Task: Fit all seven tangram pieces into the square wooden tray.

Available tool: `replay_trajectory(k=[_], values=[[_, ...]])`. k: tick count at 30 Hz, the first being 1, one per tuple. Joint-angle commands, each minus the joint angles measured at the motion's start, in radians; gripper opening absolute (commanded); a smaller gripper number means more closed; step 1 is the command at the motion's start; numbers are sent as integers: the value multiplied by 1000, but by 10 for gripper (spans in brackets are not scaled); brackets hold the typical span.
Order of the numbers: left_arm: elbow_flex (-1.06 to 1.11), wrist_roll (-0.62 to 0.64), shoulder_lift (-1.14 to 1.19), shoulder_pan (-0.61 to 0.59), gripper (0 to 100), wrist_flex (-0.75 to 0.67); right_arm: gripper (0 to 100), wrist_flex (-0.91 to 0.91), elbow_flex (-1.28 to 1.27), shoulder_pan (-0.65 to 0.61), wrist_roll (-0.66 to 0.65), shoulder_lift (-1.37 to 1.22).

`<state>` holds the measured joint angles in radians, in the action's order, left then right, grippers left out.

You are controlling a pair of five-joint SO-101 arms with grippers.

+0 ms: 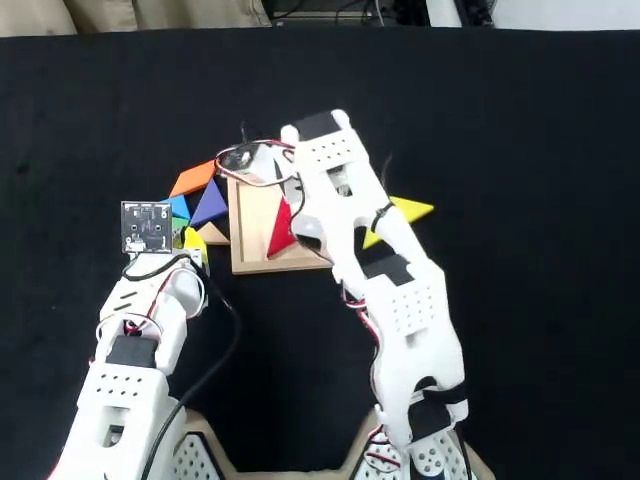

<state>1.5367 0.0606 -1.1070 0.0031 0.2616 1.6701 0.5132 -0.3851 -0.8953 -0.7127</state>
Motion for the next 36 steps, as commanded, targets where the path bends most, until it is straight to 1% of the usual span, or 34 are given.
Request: replay_trajectory(k=[1, 7, 14, 20, 28, 30, 36], values=[[-10, 3, -17, 2, 43, -25, 266, -32, 10, -15, -11, 30], [-8, 3, -17, 2, 43, -25, 266, -31, 108, -28, -9, -18], [-10, 3, -17, 4, 43, -25, 266, -32, 128, -34, -12, -107], [-10, 3, -17, 4, 43, -25, 265, -29, 239, -35, -9, -136], [-10, 3, -17, 19, 43, -25, 265, -25, 318, -106, -9, -219], [-7, 2, -17, 35, 43, -25, 265, -25, 351, -130, -8, -226], [-7, 2, -17, 30, 43, -25, 265, -8, 463, -172, -8, -228]])
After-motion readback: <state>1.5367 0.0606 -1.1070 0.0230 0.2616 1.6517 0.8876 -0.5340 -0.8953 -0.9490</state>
